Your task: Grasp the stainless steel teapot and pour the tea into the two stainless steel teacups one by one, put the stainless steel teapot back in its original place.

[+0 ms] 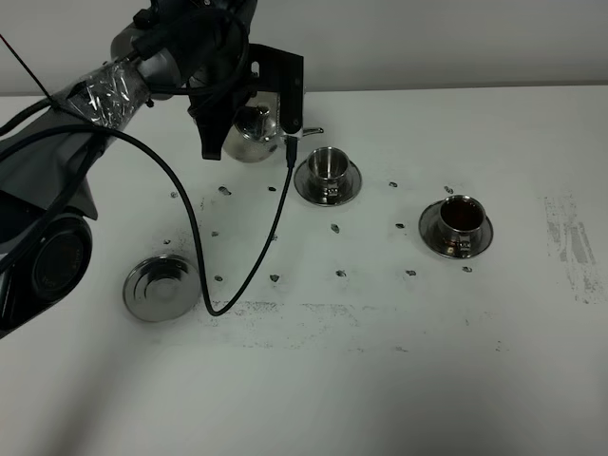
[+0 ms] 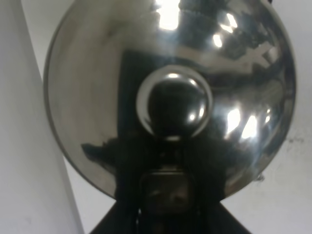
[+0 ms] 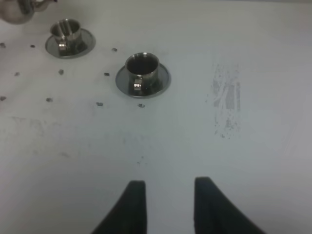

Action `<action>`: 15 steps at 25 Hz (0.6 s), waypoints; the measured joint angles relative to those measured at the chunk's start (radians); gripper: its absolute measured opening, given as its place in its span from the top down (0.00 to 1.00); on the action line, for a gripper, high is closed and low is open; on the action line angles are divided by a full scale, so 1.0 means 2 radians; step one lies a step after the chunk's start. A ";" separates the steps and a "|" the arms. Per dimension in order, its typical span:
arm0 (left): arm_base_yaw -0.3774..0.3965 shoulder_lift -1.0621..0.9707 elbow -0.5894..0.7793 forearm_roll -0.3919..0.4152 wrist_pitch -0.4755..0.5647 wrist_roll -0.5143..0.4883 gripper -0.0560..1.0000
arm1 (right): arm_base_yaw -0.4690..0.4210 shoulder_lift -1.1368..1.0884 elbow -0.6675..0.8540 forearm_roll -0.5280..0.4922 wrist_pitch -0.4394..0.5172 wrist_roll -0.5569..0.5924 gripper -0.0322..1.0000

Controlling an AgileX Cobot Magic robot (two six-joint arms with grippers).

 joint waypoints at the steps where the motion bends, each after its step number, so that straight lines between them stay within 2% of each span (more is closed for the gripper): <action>1: 0.000 0.000 0.000 0.005 0.000 0.006 0.76 | 0.000 0.000 0.000 0.000 0.000 0.000 0.75; 15: -0.021 0.006 0.000 0.040 -0.008 0.016 0.76 | 0.000 0.000 0.000 0.000 0.000 0.000 0.75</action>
